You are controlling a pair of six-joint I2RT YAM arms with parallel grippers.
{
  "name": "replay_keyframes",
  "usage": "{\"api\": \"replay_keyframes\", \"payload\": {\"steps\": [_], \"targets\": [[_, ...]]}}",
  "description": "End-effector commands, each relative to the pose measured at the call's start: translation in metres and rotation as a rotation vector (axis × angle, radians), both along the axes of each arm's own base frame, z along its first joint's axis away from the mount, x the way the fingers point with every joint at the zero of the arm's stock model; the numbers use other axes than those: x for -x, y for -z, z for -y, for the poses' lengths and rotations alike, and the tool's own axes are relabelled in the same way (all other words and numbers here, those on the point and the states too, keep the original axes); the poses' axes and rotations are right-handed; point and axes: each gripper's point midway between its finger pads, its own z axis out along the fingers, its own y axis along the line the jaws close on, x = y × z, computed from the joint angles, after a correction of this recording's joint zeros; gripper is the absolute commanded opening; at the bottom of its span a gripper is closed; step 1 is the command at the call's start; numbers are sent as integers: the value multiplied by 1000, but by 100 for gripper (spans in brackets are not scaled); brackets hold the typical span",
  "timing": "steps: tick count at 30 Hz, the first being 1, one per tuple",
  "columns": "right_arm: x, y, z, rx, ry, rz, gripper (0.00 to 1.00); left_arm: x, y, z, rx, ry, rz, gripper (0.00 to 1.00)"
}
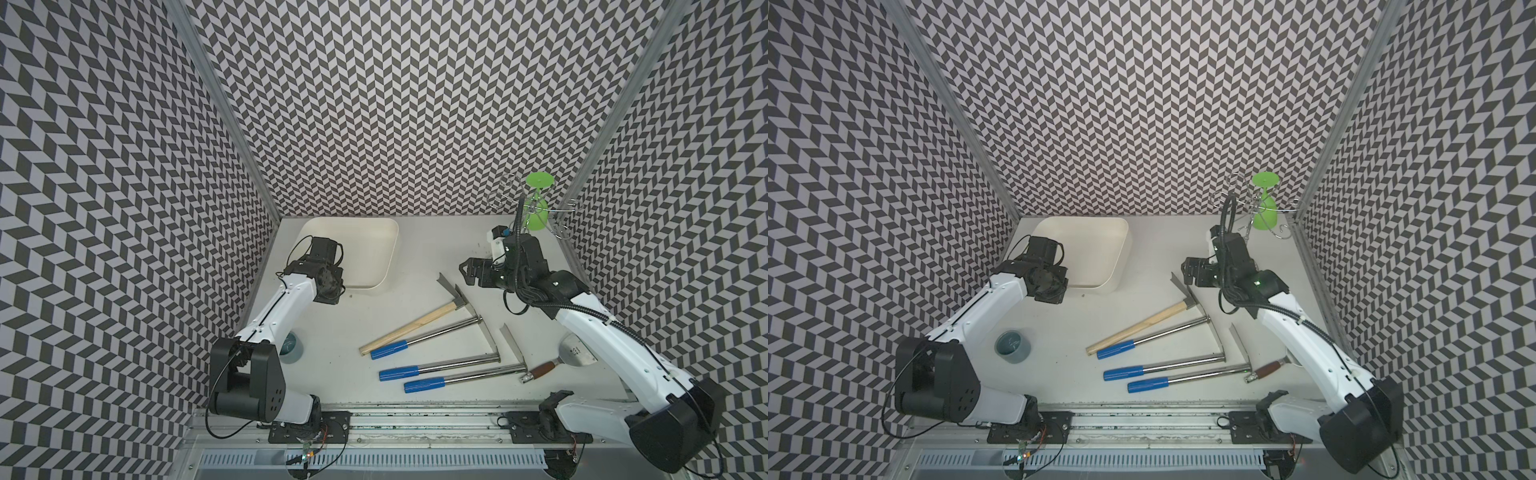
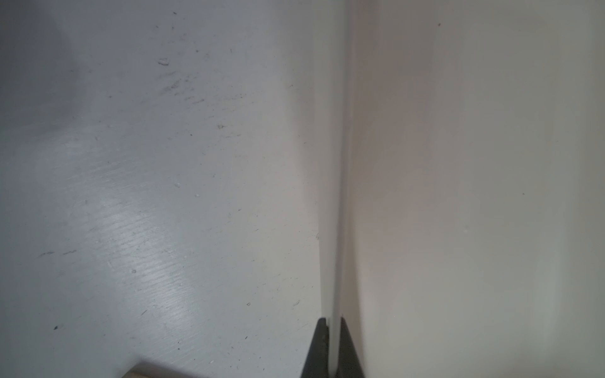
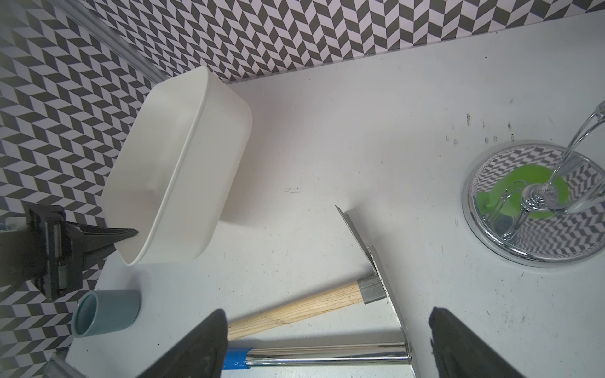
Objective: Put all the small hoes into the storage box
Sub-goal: Pick up the storage box at the center of the board.
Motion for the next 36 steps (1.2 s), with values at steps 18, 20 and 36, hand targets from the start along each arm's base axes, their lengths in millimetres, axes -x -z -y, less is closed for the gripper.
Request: {"api": "replay_keyframes", "payload": {"steps": [18,20,36], "targets": [[5,-10,-15,-41,-54,43,96,32,32,40,-50,-46,-49,0],[5,-9,-16,-44,-58,43,96,33,36,49,-56,-33,-62,0],[11,-5,-9,-25,-45,45,96,-31,6,38,-287,278,82,0]]}}
